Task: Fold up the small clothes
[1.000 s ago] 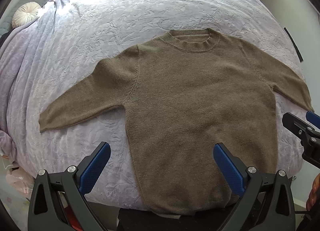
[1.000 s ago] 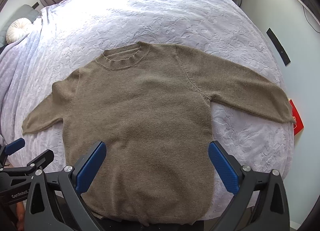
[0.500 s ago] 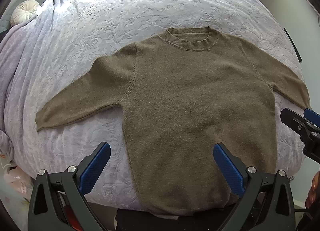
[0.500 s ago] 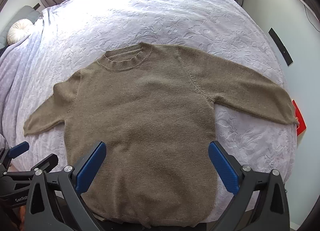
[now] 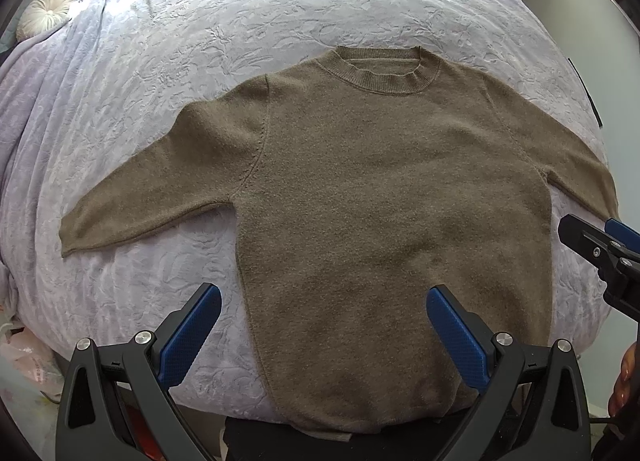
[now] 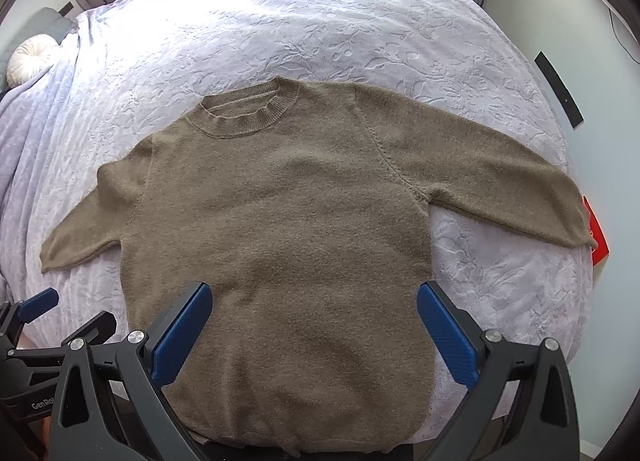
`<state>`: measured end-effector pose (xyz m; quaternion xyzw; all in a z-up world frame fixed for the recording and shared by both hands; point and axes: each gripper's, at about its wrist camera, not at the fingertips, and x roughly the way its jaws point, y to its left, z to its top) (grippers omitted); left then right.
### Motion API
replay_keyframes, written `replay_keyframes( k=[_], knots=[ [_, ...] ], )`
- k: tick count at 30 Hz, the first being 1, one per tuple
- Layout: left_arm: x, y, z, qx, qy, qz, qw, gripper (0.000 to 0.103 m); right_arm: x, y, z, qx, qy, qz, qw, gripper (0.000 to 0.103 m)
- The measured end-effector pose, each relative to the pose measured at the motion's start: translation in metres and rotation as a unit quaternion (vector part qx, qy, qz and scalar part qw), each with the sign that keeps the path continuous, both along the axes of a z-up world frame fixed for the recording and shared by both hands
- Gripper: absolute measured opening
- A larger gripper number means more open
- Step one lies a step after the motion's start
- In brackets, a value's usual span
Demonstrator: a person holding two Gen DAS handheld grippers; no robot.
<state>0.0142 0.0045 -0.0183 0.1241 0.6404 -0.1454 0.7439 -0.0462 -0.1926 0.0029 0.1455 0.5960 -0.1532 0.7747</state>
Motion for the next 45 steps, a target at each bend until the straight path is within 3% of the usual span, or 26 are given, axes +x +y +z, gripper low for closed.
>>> replay_keyframes(
  k=[6,18,24,28,33,38,43,45],
  knots=[
    [0.004,0.001,-0.015,-0.014,0.016,0.002,0.9998,0.103,0.004,0.003,-0.012,0.009,0.011,0.005,1.0,0.102],
    [0.024,0.024,-0.034,-0.087,0.031,0.04,0.9949,0.103,0.02,0.025,-0.02,0.01,0.025,0.039,0.999,0.102],
    [0.054,0.086,-0.048,-0.128,0.018,0.114,0.985,0.103,0.039,0.056,-0.022,0.013,0.016,0.077,0.997,0.102],
    [0.076,0.144,-0.068,-0.126,0.003,0.171,0.9772,0.103,0.054,0.083,-0.03,0.033,0.016,0.104,0.994,0.102],
    [0.101,0.233,-0.099,-0.131,-0.009,0.266,0.955,0.103,0.07,0.125,-0.046,0.052,0.027,0.15,0.987,0.102],
    [0.113,0.325,-0.13,-0.188,-0.03,0.366,0.9109,0.103,0.079,0.159,-0.061,0.07,0.036,0.181,0.98,0.102],
    [0.124,0.372,-0.171,-0.277,-0.009,0.42,0.8642,0.103,0.087,0.184,-0.074,0.08,0.047,0.215,0.972,0.102],
    [0.13,0.372,-0.172,-0.292,-0.017,0.425,0.8564,0.103,0.092,0.193,-0.08,0.081,0.051,0.227,0.969,0.102]
  ],
)
